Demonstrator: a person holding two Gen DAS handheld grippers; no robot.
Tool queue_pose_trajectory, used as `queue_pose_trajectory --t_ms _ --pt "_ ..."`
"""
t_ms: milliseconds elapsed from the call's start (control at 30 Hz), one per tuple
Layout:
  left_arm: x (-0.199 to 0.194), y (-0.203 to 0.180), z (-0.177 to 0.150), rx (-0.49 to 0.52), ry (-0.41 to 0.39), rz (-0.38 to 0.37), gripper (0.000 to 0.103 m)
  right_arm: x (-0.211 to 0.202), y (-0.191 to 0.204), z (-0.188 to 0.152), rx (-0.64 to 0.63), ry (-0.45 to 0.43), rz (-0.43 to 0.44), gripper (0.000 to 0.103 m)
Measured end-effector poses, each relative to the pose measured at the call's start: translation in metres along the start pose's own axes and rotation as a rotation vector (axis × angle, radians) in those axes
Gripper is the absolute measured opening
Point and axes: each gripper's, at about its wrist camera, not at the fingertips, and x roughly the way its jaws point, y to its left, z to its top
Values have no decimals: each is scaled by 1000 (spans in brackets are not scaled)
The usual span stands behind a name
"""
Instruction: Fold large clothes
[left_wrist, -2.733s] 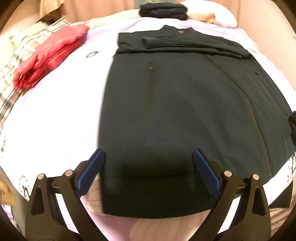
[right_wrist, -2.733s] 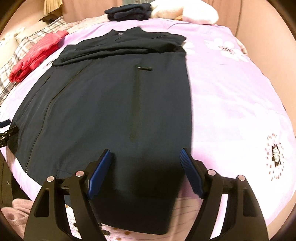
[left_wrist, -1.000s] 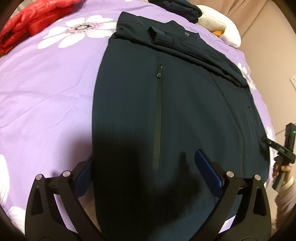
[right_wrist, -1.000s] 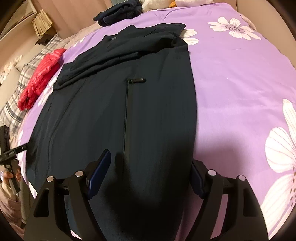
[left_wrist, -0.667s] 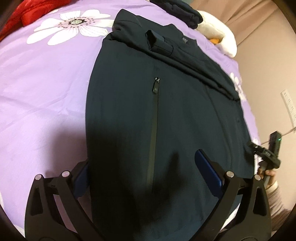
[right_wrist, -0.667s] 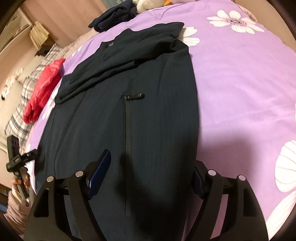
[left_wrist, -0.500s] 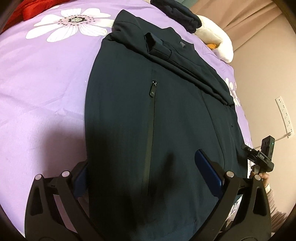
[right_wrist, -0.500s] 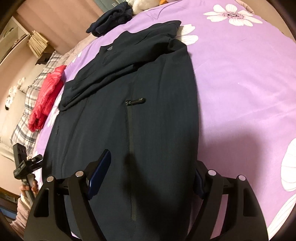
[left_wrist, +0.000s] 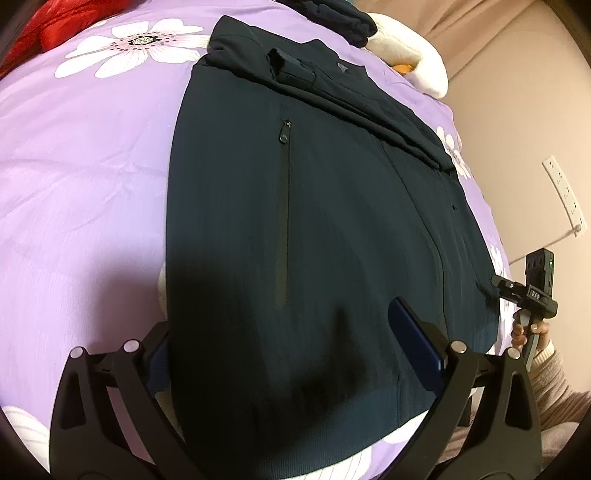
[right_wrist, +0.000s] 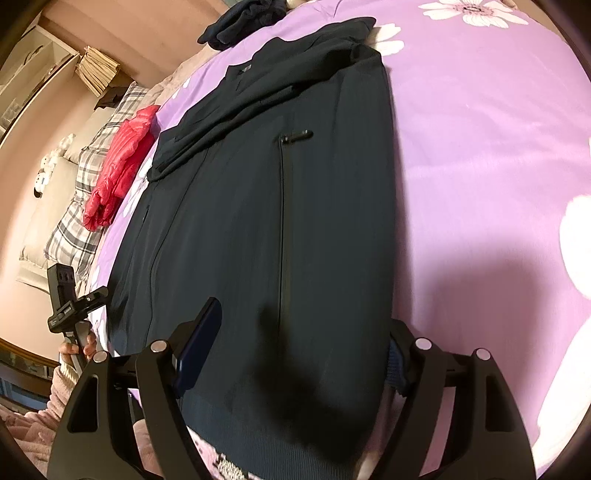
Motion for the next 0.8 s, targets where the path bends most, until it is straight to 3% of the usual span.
queue_pose_trajectory --t_ms 633,800 --pt "-16 -14 -20 56 2 -9 100 -9 1 -21 -1 48 48 78" --pt "-19 1 -29 -3 29 -29 100 -12 -3 -27 -1 57 58 78"
